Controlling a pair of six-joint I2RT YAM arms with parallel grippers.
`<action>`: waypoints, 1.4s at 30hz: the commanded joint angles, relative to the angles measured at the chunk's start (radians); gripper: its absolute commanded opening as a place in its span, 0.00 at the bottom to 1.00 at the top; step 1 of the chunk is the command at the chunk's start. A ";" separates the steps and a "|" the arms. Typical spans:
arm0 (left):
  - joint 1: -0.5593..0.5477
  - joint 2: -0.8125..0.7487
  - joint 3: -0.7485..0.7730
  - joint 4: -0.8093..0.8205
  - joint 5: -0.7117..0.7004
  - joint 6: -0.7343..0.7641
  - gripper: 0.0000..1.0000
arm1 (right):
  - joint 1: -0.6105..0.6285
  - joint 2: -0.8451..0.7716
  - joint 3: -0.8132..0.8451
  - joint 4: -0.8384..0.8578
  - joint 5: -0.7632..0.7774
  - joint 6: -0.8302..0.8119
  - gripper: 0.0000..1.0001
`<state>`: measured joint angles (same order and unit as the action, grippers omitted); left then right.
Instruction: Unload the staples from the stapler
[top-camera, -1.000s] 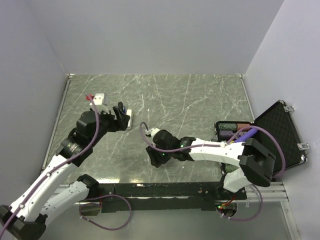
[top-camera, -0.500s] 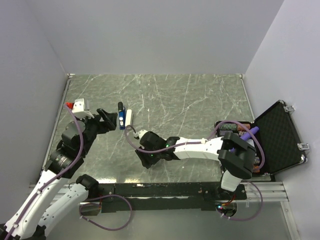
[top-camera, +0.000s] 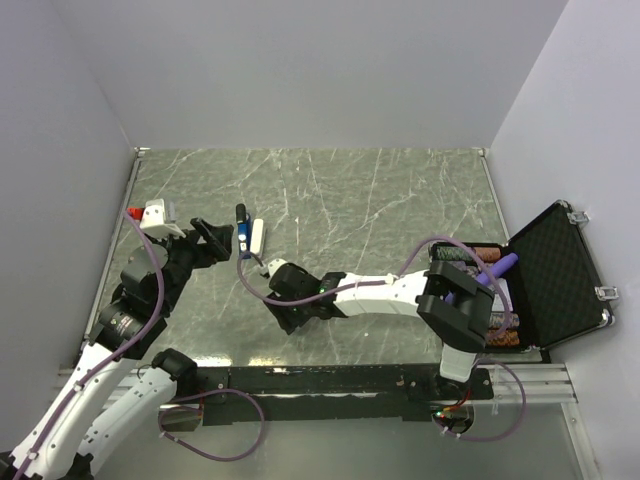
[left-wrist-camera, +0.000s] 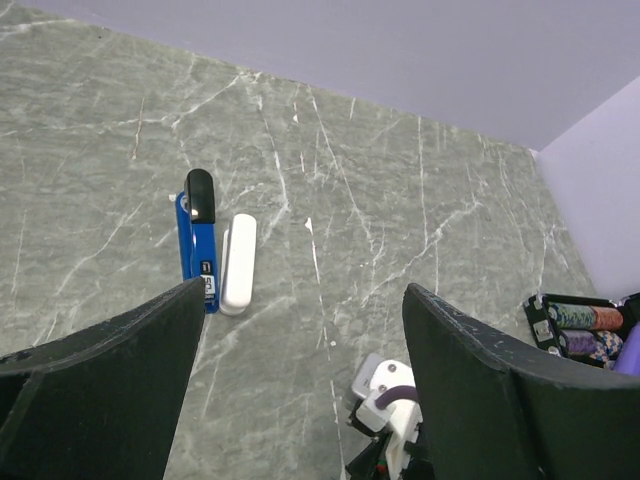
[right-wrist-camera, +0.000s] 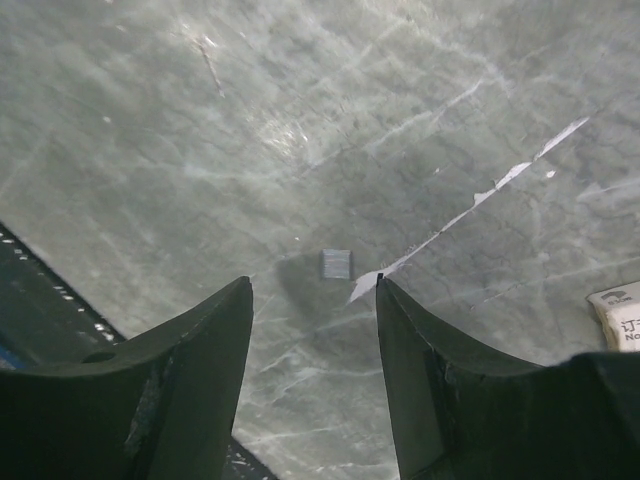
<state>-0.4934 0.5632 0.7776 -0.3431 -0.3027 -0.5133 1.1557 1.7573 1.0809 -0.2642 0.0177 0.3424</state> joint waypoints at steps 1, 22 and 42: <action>0.007 -0.008 0.003 0.041 0.017 -0.007 0.84 | 0.010 0.018 0.033 0.003 0.027 -0.014 0.59; 0.021 -0.005 0.000 0.047 0.043 -0.008 0.85 | 0.038 0.068 0.050 -0.017 0.091 -0.023 0.45; 0.026 0.004 0.000 0.052 0.056 -0.007 0.85 | 0.039 0.041 0.057 -0.067 0.166 -0.028 0.20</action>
<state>-0.4744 0.5667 0.7753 -0.3389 -0.2596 -0.5137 1.1870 1.8225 1.1130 -0.3073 0.1429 0.3202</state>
